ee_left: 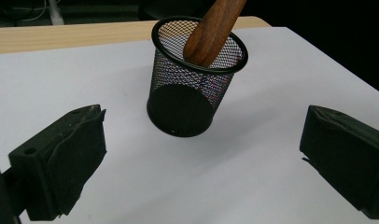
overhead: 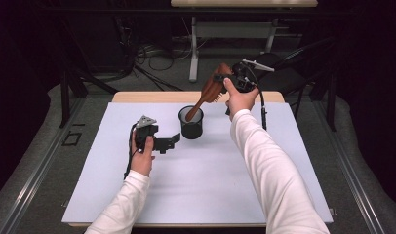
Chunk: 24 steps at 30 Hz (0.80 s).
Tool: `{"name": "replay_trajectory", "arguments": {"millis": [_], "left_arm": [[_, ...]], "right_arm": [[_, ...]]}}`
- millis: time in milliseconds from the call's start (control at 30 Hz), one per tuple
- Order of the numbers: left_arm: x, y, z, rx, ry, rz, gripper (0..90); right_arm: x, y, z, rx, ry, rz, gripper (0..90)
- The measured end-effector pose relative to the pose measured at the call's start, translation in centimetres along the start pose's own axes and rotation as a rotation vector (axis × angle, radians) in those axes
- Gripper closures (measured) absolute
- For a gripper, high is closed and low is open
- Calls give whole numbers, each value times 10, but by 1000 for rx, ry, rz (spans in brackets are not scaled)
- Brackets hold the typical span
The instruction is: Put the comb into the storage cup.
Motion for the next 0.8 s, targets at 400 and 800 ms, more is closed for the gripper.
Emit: {"name": "replay_trajectory", "arguments": {"millis": [400, 800], "left_arm": [[-2, 0, 1, -4, -2, -3, 3], [-3, 0, 0, -2, 0, -7, 4]], "right_arm": [[4, -7, 8, -14, 30, 7, 472], [5, -15, 23, -37, 39, 6, 471]]}}
Point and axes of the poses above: each handheld gripper's, and its own axes: y roughly backward along the jaws, z roughly out of its underside, x roughly to its right, the point moved 10 cm from there along -y, roughly forward along the jaws, and after that the axes turned 14 degrees about x, right-handed, at the moved point
